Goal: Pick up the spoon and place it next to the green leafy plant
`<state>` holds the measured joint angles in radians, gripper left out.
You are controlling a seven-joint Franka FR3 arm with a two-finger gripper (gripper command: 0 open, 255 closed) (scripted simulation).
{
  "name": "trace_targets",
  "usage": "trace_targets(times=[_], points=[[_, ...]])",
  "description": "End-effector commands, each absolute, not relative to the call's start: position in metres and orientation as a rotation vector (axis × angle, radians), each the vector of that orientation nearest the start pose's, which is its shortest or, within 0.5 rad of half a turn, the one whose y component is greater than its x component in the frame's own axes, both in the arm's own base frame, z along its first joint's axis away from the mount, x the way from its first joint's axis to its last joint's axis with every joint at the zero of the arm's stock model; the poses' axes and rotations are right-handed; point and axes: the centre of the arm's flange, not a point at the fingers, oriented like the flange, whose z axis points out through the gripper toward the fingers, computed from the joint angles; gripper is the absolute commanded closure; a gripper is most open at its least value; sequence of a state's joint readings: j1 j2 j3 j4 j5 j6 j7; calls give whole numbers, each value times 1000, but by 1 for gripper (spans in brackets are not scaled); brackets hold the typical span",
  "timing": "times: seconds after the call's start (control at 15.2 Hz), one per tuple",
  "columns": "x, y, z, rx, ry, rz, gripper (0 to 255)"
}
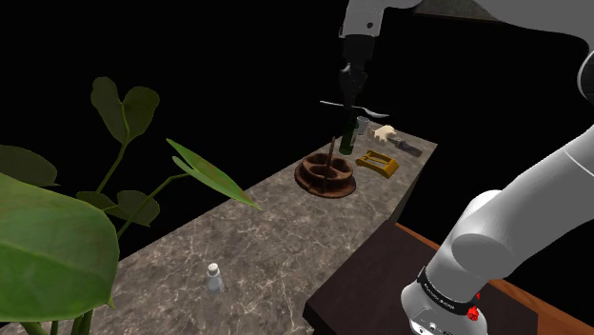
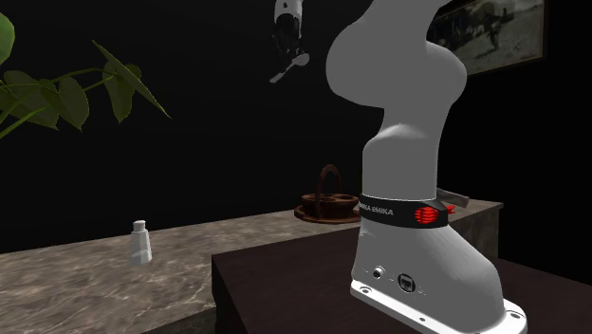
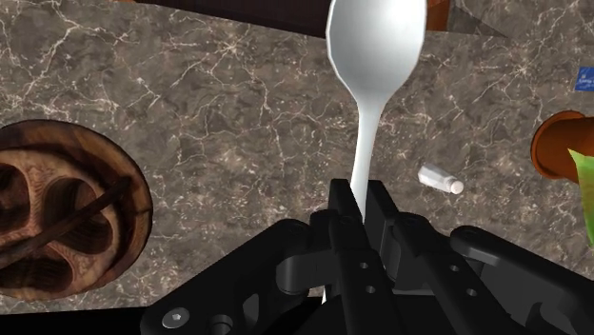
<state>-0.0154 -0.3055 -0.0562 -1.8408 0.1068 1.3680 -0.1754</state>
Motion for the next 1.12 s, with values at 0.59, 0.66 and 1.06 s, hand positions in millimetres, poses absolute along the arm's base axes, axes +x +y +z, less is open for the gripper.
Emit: trace_targets(times=[0.59,0.66,1.06], points=[[433,-23,694,-2985,-180,228,255],[433,-23,700,-2985,-180,228,255],[433,-23,731,-2985,-180,228,255]])
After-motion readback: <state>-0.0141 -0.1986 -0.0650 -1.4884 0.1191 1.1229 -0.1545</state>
